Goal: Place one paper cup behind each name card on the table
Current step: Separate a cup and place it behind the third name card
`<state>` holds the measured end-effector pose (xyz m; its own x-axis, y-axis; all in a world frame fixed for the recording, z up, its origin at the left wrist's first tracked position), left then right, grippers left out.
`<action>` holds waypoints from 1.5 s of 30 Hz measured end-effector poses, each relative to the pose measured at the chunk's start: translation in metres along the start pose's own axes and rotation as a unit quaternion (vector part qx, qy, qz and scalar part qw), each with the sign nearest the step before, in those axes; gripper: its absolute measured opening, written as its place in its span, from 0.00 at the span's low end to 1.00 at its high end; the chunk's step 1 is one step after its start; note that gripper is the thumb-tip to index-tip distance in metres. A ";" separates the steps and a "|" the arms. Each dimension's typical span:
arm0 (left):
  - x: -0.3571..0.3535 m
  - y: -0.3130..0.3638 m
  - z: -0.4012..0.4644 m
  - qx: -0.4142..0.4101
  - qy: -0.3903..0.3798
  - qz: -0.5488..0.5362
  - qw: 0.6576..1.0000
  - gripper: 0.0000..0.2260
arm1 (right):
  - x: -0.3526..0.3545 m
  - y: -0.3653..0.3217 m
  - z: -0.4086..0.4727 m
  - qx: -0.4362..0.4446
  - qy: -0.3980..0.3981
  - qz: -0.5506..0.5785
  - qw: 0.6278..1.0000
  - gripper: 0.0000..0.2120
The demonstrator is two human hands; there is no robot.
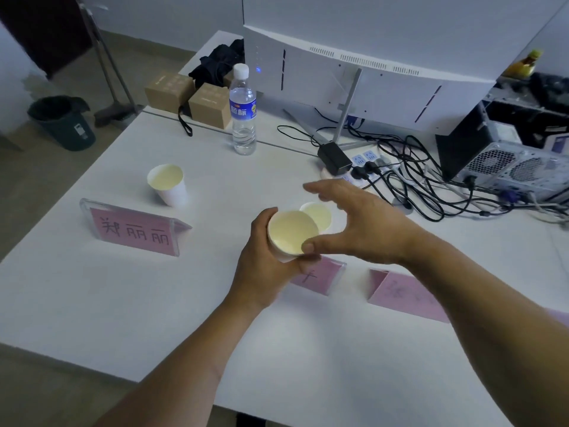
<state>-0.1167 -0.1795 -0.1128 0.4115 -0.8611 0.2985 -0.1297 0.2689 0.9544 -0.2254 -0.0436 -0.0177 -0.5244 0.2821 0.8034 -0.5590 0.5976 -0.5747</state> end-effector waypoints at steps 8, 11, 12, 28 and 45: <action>-0.066 0.025 -0.003 -0.063 -0.006 0.008 0.998 0.40 | 0.020 0.023 -0.047 0.029 0.006 -0.086 0.996 0.38; -0.089 0.036 -0.009 -0.062 -0.005 0.010 0.998 0.39 | 0.029 0.038 -0.063 0.025 0.021 -0.076 0.997 0.38; -0.096 0.040 -0.011 -0.066 -0.006 0.010 0.998 0.39 | 0.032 0.043 -0.068 0.024 0.024 -0.071 0.997 0.38; -0.180 0.056 -0.050 -0.005 0.010 0.018 1.000 0.39 | 0.123 0.131 -0.117 -0.018 0.115 0.155 0.981 0.39; -0.188 0.064 -0.051 0.006 0.002 0.024 1.000 0.39 | 0.027 0.258 -0.081 -0.142 0.089 0.023 0.986 0.46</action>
<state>-0.1562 0.0217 -0.1078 0.4089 -0.8454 0.3435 -0.1591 0.3046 0.9391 -0.3321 0.1788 -0.1317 -0.4106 0.4261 0.8061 -0.3209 0.7600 -0.5652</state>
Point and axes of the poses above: each hand's wrist, its own z-axis towards the middle knuckle, its own x-axis out of the back of the hand, y = z × x, the point moved 1 cm from there along z, towards the middle knuckle, and after that the axes turned 3 degrees about z, right-handed, at the moved point
